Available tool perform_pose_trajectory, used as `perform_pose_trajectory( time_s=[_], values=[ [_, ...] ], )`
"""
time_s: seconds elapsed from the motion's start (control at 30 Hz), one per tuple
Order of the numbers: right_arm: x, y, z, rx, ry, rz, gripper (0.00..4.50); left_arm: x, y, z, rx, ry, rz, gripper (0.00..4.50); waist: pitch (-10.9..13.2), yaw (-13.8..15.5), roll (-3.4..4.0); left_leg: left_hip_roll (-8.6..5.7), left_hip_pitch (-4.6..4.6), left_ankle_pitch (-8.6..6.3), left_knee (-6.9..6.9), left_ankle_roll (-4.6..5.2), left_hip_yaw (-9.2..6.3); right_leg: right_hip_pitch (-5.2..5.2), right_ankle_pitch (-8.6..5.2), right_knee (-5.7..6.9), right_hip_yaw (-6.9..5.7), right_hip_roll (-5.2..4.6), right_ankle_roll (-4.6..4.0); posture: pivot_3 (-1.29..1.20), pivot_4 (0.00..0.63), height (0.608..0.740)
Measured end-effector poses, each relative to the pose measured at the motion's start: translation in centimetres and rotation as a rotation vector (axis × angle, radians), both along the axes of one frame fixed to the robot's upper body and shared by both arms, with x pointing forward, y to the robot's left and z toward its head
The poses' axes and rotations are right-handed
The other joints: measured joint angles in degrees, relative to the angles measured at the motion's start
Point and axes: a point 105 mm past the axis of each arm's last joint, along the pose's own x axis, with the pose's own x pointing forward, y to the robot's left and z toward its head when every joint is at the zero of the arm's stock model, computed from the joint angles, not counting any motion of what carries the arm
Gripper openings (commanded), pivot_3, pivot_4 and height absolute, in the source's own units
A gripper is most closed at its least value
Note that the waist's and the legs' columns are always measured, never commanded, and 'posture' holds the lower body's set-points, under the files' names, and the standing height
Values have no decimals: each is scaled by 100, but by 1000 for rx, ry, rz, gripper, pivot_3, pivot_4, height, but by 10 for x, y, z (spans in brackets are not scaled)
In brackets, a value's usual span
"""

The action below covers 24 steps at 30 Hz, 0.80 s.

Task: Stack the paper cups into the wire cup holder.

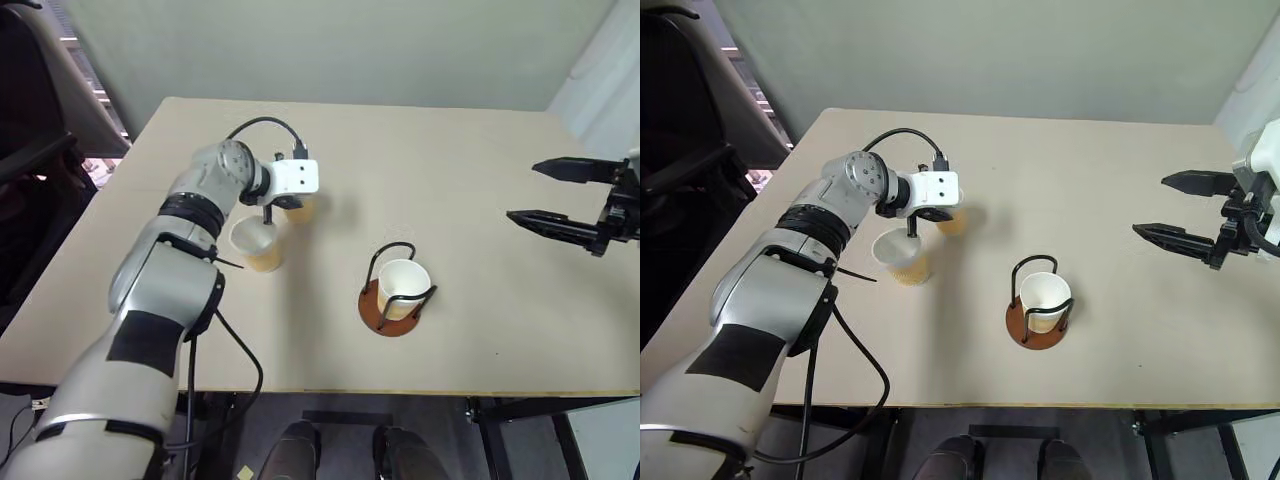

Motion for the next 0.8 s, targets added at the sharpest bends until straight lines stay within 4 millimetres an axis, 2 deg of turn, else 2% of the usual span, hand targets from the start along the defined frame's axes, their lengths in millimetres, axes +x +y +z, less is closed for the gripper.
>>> perform_pose_trajectory(
  time_s=[0.27,0.33,0.4,0.43,0.47,0.53,0.6,0.63,0.7,0.8],
  values=[
    [1,-2,1,-2,-4,-9,4102,-2,4,5,-20,9,-3,20,0,-12,1,-1,-2,-3,9,6,6,-1,3,-3,5,1,6,0,150,740],
    [1,-2,1,-2,-10,-12,4102,-4,0,15,-69,10,-30,20,0,-7,0,-4,-5,-4,8,8,8,-1,2,-5,1,4,7,0,150,740],
    [1,-2,2,-3,-10,-14,4102,-11,-13,36,-146,23,-112,20,1,17,-2,-3,-12,-6,10,10,-3,-5,1,-8,5,-3,8,0,150,740],
    [-1,-3,2,-12,-3,-11,4102,-21,-27,57,-205,33,-214,20,1,28,-1,-8,-15,-9,7,16,3,-7,-1,-9,2,1,12,0,150,740],
    [-2,-4,1,-16,2,-8,4102,-27,-34,68,-225,32,-269,20,0,39,-2,-8,-18,-13,8,21,-3,-6,-4,-10,5,-4,16,0,150,740],
    [-15,-3,-4,-41,41,31,4102,-53,-56,101,-277,47,-489,20,-3,60,-1,-17,-22,-24,7,32,8,-4,-18,-10,5,-2,26,0,150,740],
    [-26,2,-10,-65,69,87,4102,-77,-65,124,-277,17,-646,20,-8,40,11,-8,-21,-41,15,33,36,-2,-24,8,17,0,31,0,150,740],
    [-34,5,-12,-73,77,117,4102,-93,-67,130,-247,3,-723,20,-11,17,19,-8,-23,-43,12,34,51,-3,-25,8,18,2,35,0,150,740],
    [-48,7,-9,-64,81,164,4102,-118,-69,128,-194,38,-830,20,-14,-30,29,-3,-8,-54,19,36,100,-3,-34,12,34,16,48,0,150,740],
    [-67,15,1,-55,51,225,4102,-140,-79,110,-131,147,-944,20,-16,-47,27,-7,5,-68,28,54,109,-1,-37,-7,66,10,54,0,150,740]
  ],
)
